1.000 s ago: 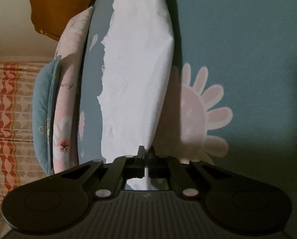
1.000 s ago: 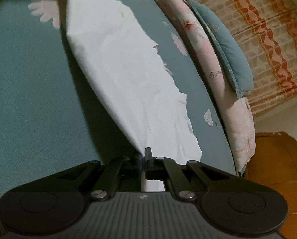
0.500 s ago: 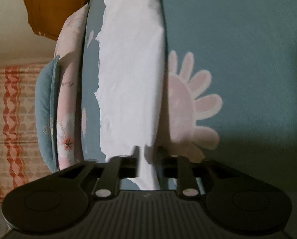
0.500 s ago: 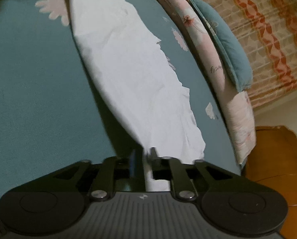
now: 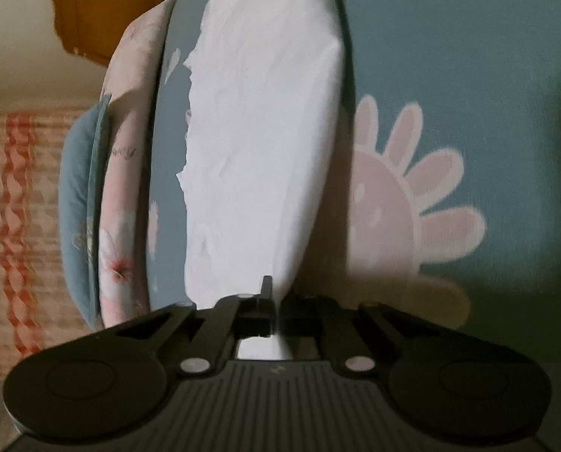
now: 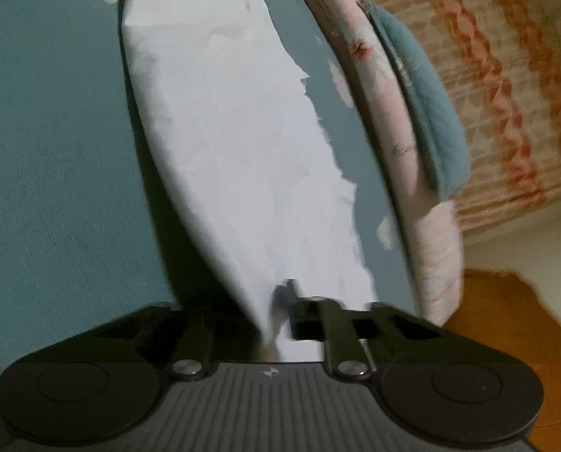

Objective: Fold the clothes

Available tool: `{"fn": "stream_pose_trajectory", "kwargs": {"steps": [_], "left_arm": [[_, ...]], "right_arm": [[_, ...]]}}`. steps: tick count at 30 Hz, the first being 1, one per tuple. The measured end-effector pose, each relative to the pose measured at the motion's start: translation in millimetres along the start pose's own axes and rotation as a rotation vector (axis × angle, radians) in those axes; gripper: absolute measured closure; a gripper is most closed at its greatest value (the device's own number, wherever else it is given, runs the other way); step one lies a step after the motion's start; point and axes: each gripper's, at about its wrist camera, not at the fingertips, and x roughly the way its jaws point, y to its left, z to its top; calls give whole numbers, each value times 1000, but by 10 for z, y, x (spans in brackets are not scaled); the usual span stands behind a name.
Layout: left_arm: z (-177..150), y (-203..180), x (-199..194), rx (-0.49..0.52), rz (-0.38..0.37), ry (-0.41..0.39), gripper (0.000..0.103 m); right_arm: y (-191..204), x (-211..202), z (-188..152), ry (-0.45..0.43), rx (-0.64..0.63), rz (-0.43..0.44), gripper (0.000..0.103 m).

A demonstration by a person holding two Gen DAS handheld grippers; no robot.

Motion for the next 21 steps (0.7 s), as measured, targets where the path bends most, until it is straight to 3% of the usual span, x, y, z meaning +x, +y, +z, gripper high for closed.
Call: {"fn": "stream_pose_trajectory", "kwargs": {"steps": [8,21], "left_arm": [[-54,173,-283,-53,2,-41,103],[-171,-166,-1287,-8,-106,-67,103]], "right_arm": [[-307,-268,-7,-23,136,52,101],[-77,-1143,-118,1,110,172,101]]}}
